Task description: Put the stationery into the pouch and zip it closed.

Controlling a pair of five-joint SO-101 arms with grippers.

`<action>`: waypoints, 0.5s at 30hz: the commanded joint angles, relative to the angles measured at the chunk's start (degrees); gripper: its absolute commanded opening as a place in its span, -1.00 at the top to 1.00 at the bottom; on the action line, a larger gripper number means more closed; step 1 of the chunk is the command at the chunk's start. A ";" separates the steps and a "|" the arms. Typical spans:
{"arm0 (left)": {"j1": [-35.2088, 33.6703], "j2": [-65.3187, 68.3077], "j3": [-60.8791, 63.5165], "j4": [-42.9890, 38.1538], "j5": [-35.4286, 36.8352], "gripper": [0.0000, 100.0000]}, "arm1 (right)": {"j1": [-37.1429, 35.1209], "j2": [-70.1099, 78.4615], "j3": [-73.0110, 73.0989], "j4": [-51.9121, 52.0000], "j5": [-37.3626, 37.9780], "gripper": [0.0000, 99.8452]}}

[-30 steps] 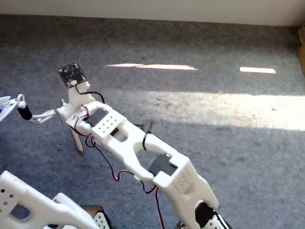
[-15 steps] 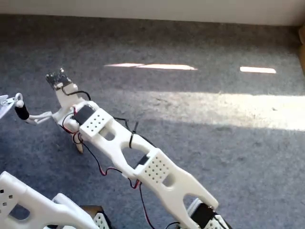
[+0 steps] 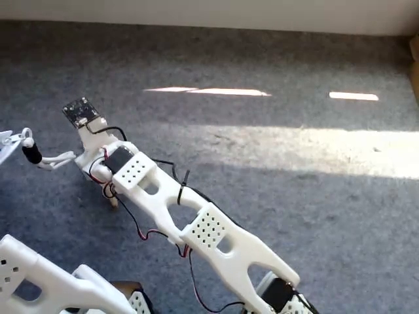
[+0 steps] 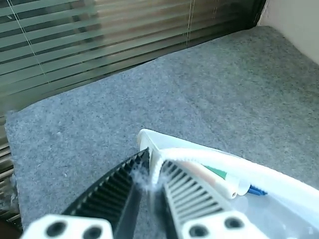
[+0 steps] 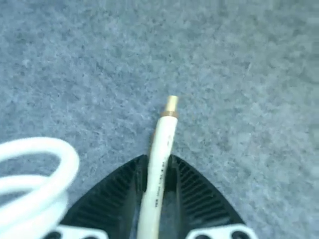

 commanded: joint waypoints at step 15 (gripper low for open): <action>8.13 -0.66 -1.71 2.46 -0.62 0.99 | 4.18 -1.45 -13.76 22.11 2.46 0.99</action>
